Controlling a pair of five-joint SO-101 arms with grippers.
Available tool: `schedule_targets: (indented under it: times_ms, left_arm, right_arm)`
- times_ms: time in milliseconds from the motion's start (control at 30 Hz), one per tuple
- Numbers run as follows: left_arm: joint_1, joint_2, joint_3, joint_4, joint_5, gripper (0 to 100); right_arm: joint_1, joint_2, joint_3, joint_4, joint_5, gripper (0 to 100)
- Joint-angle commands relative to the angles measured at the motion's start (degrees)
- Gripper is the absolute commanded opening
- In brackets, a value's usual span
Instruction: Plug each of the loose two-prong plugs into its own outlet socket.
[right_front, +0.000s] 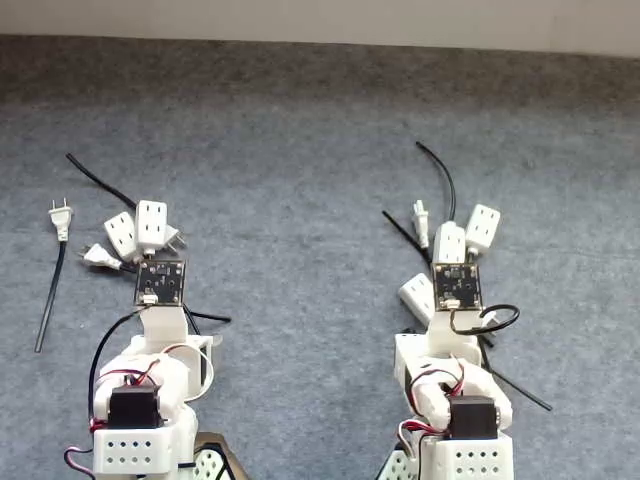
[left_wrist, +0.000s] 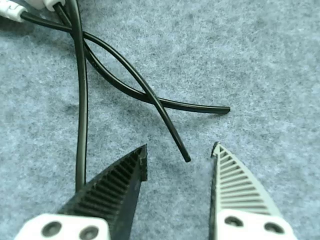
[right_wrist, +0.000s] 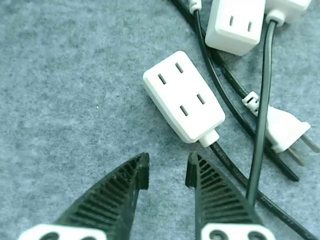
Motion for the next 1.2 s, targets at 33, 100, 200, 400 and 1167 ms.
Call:
schedule_targets:
  times_ms: [33,100,200,400,1167]
  left_arm:
    - [-0.4,-0.1,0.9,0.3,0.2,21]
    - [-0.4,-0.1,0.9,0.3,0.2,21]
    - [-0.4,-0.1,0.9,0.3,0.2,21]
    - [-0.4,-0.1,0.9,0.3,0.2,21]
    - [-0.4,-0.1,0.9,0.3,0.2,21]
  right_arm:
    - [-0.3,-0.4,8.3,0.2,-0.4,13.4]
    - [-0.3,-0.4,8.3,0.2,-0.4,13.4]
    - [-0.3,-0.4,8.3,0.2,-0.4,13.4]
    - [-0.3,-0.4,8.3,0.2,-0.4,13.4]
    - [-4.7,-0.4,8.3,0.4,-0.3,13.4]
